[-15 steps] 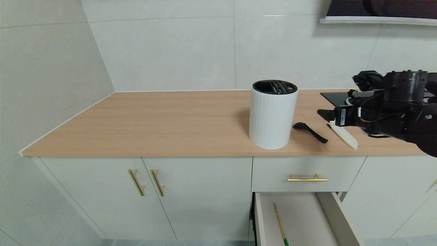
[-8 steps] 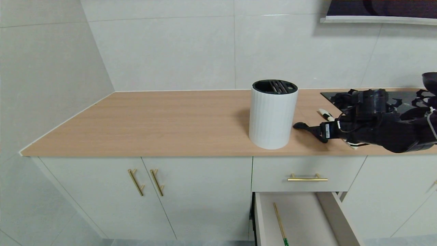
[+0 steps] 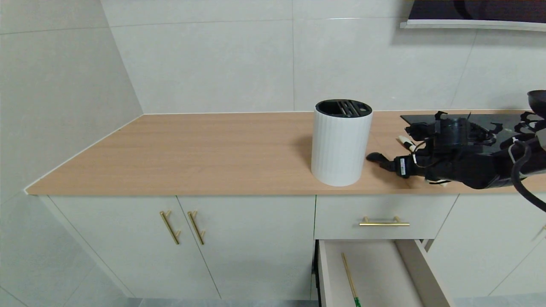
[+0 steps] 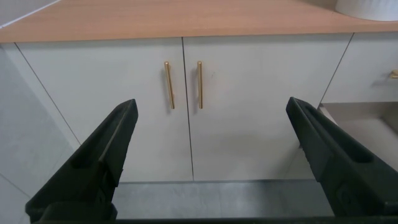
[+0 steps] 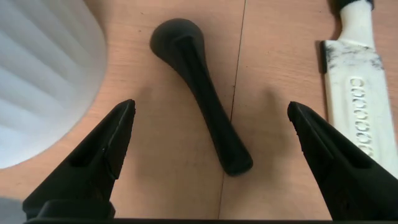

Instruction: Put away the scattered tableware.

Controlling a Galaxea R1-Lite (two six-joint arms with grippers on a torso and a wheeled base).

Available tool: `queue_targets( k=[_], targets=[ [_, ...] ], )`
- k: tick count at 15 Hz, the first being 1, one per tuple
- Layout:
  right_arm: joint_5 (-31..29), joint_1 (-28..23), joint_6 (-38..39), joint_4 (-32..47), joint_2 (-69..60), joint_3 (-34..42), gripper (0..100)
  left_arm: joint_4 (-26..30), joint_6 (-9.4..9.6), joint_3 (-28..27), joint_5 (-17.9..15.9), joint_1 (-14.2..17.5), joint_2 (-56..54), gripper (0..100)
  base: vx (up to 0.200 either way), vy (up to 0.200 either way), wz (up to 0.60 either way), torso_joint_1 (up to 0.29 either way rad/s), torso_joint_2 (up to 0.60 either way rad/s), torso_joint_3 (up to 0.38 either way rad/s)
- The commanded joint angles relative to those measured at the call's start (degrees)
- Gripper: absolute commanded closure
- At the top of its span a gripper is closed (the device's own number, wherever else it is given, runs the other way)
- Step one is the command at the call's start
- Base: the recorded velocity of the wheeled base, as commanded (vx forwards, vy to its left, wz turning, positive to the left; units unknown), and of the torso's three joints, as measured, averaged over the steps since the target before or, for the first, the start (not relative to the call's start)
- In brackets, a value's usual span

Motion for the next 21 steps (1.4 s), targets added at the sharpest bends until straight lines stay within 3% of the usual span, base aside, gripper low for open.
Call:
queue_targets(
  k=[1, 8, 9, 21],
  targets=[
    [0.0, -0.3, 0.0, -0.1, 2.0, -0.9, 0, 0.0, 0.02, 0.0, 0.0, 0.0, 0.1, 0, 0.000, 0.000, 0.00, 0.000, 0.00, 0.000],
    [-0.9, -0.4, -0.1, -1.1, 3.1, -1.3, 0, 0.0, 0.02, 0.0, 0.0, 0.0, 0.1, 0, 0.000, 0.000, 0.00, 0.000, 0.00, 0.000],
    [-1.1, -0.4, -0.2, -1.1, 3.4, -1.3, 100, 0.0, 0.02, 0.0, 0.0, 0.0, 0.1, 0, 0.000, 0.000, 0.00, 0.000, 0.00, 0.000],
    [-1.6, -0.2, 0.0, -0.8, 1.6, -0.9, 100, 0.0, 0.02, 0.0, 0.0, 0.0, 0.1, 0, 0.000, 0.000, 0.00, 0.000, 0.00, 0.000]
  ],
)
